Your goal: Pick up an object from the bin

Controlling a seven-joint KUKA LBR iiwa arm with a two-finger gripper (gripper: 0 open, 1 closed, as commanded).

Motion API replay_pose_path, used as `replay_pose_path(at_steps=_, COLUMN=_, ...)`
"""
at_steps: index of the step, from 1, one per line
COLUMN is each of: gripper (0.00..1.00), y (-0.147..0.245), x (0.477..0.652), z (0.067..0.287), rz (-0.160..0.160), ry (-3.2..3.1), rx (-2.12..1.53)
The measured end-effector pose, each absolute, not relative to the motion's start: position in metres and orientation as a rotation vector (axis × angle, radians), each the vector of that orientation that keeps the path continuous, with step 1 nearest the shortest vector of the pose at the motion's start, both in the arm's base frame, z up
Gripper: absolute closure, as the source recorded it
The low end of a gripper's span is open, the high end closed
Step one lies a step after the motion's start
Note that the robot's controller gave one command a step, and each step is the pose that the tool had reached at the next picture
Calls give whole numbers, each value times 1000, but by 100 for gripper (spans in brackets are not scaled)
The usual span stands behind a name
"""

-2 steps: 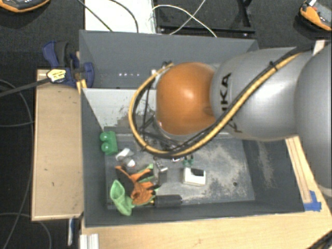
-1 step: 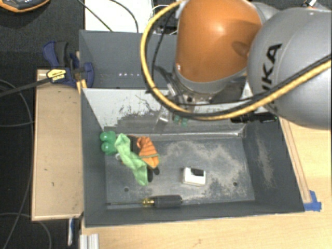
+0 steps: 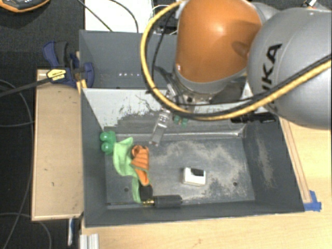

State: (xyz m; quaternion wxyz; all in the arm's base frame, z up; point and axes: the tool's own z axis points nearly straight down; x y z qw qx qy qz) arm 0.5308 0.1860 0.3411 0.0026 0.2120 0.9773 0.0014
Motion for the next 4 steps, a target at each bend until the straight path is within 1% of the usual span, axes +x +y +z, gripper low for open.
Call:
replay_pose_path(at_steps=1, gripper=0, y=186, x=531, z=341, rz=4, ry=3065, rx=664)
replay_pose_path(at_steps=2, gripper=0, y=220, x=515, z=278, rz=3, ry=3136, rx=-66)
replay_pose_path(at_steps=3, gripper=100, y=205, x=495, z=312, rz=8, ry=2969, rx=1002)
replay_pose_path(at_steps=4, gripper=100, y=205, x=495, z=312, rz=8, ry=2969, rx=1001)
